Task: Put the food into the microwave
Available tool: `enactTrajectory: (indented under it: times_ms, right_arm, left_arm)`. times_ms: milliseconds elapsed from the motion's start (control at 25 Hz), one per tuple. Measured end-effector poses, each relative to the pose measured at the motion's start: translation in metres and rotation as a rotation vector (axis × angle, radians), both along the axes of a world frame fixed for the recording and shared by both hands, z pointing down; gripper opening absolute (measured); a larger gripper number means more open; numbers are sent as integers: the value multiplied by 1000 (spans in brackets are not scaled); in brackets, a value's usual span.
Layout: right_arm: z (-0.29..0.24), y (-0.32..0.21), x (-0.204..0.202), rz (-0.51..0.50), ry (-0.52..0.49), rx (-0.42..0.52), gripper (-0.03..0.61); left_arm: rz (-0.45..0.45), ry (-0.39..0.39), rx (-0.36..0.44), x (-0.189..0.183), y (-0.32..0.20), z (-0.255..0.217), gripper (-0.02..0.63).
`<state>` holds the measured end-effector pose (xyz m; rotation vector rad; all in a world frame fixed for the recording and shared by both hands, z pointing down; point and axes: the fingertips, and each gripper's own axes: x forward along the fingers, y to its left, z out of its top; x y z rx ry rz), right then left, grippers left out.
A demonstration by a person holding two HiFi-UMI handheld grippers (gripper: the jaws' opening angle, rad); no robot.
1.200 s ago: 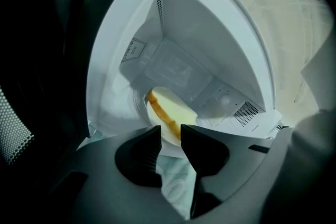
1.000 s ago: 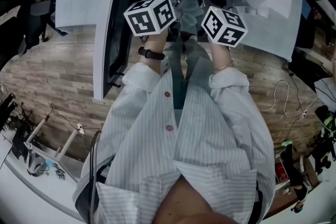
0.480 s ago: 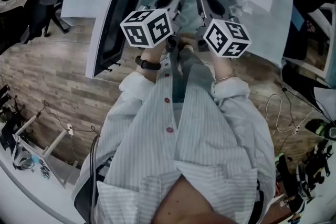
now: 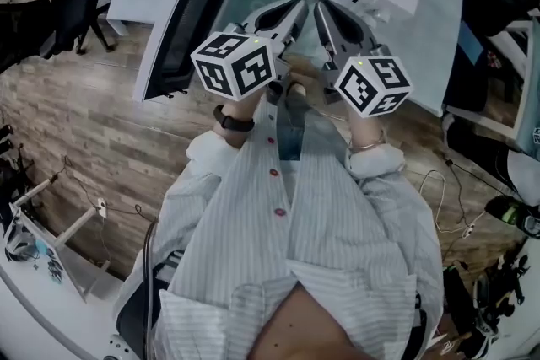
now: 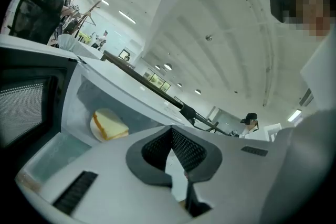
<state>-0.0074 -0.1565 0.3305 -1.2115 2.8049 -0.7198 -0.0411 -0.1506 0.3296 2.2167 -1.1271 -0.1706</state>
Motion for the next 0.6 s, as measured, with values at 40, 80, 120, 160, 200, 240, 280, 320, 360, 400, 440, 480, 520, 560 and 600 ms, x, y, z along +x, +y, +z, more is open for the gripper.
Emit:
enactTrajectory:
  times_ms: [40,80,120,160,200,240,280,320,360,400,440,480,520,560,600]
  right_arm:
    - [-1,5,4,-5,2,1,37]
    - [-3,9,8,-7,2,2,37]
    - [-5,12,12,-8,0,3,35]
    - [-7,15,17,-8,-2,4,35]
    - [-9,18,21,-7,-5,5,35]
    - [-11,20,25,-5,-7,6,35]
    - [-12,21,28,-4,-10,6,35]
    - [-12,22,31,-3,-14,6,35]
    - [-13,23,34,-2,-18,4,35]
    - [-13,24,36,-1,-21,2,34]
    - [-13,24,37,1,-23,2,34]
    - [-13,24,39,3,-23,2,35]
    - [-13,24,40,6,-23,2,35]
    - [-13,24,41,9,-22,2,34]
    - [-13,23,42,14,-24,0,34]
  left_arm:
    - [7,-4,7,4,6,-3,9]
    - [13,-11,16,8,11,-5,9]
    - [19,-18,24,12,15,-8,9]
    - [23,-22,30,16,20,-10,9]
    - [27,-24,32,19,24,-11,9]
    - [30,-23,33,22,27,-12,9]
    - [33,-22,33,24,30,-12,8]
    - [35,-18,32,26,33,-12,9]
    - [37,-14,32,28,35,-12,8]
    - [39,-9,30,29,37,-12,9]
    - [44,-8,30,30,38,-13,8]
    - [51,-9,30,31,39,-13,8]
    - [61,-14,31,33,40,-13,9]
    - [70,-19,33,34,40,-14,9]
    - [77,-23,36,34,39,-14,9]
